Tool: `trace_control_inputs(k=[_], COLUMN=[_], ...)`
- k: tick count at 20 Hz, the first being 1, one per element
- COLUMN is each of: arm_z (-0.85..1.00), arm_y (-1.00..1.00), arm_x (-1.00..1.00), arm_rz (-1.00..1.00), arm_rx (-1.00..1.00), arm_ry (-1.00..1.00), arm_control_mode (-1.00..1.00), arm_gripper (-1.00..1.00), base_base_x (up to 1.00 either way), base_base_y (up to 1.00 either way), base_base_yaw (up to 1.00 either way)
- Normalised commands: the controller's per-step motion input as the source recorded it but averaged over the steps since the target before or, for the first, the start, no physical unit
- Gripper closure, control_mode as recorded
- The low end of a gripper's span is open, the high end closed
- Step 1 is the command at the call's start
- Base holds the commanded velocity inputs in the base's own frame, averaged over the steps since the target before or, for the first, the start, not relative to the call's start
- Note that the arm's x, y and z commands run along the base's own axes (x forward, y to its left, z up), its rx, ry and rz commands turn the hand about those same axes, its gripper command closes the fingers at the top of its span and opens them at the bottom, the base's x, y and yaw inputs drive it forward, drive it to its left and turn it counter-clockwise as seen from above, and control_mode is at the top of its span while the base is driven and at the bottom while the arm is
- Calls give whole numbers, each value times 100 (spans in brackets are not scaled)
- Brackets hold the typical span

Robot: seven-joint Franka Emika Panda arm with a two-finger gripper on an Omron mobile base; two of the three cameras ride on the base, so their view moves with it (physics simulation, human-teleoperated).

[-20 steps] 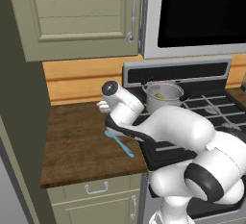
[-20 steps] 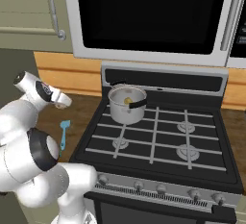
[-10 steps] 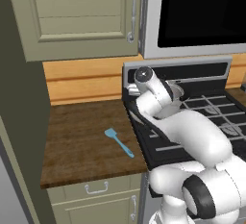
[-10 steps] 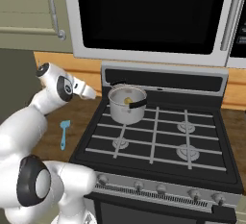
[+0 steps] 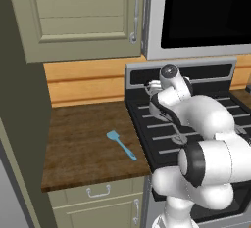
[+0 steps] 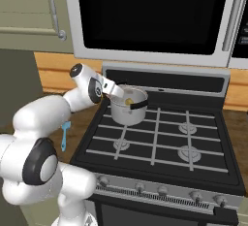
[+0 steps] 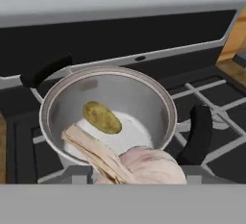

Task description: Put the potato and garlic in the pot. Retrieve the spatula and lightly stir the vegetables in the pot.

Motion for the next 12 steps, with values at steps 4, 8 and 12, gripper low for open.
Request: trace_control_inputs(k=[4,8,12], arm_z=[-34,-46,-37], arm_y=[-48,-22,-10], arm_x=[62,43,48], arm_rz=[0,0,0], arm_rx=[0,0,0], arm_ry=[0,0,0], arm_control_mode=[-100,-100,-100], arm_gripper=[100,100,100], base_base_x=[0,0,0], base_base_y=[0,0,0], base_base_yaw=[0,0,0])
